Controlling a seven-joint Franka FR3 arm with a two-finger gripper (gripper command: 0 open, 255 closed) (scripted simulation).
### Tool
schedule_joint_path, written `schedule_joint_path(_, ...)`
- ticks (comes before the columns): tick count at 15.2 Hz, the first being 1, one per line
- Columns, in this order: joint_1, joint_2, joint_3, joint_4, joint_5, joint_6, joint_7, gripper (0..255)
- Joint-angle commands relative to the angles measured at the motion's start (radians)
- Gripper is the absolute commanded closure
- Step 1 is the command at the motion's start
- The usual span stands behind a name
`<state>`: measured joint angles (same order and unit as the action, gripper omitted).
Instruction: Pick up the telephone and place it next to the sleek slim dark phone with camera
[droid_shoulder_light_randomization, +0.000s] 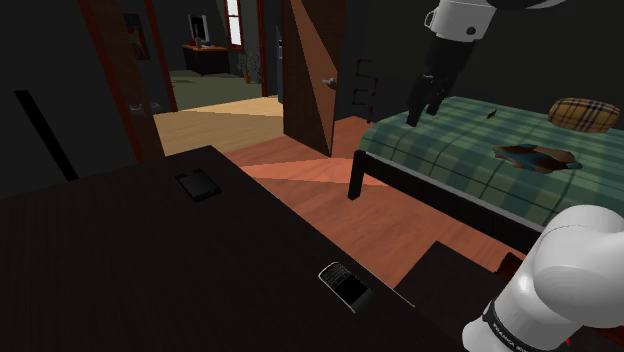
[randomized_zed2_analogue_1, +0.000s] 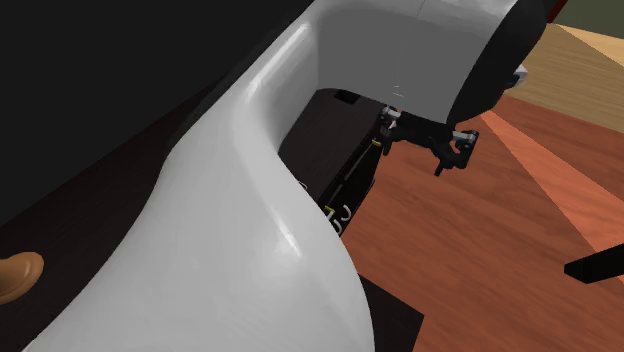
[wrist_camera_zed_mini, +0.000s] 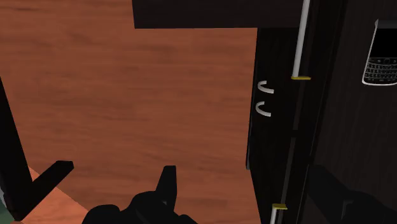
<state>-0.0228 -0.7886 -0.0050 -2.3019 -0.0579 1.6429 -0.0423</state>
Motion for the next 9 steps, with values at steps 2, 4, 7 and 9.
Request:
schedule_joint_path(2,0.007,-0.008,0.015,-0.027,0.009,0.015,0.015,0)
schedule_joint_path(4,0.021,-0.021,0.046,-0.079,0.028,0.045,0.044,0)
schedule_joint_path(7,0.046,-0.034,0.095,-0.150,0.058,0.091,0.088,0)
schedule_joint_path(9,0.064,-0.037,0.128,-0.193,0.081,0.124,0.118,0)
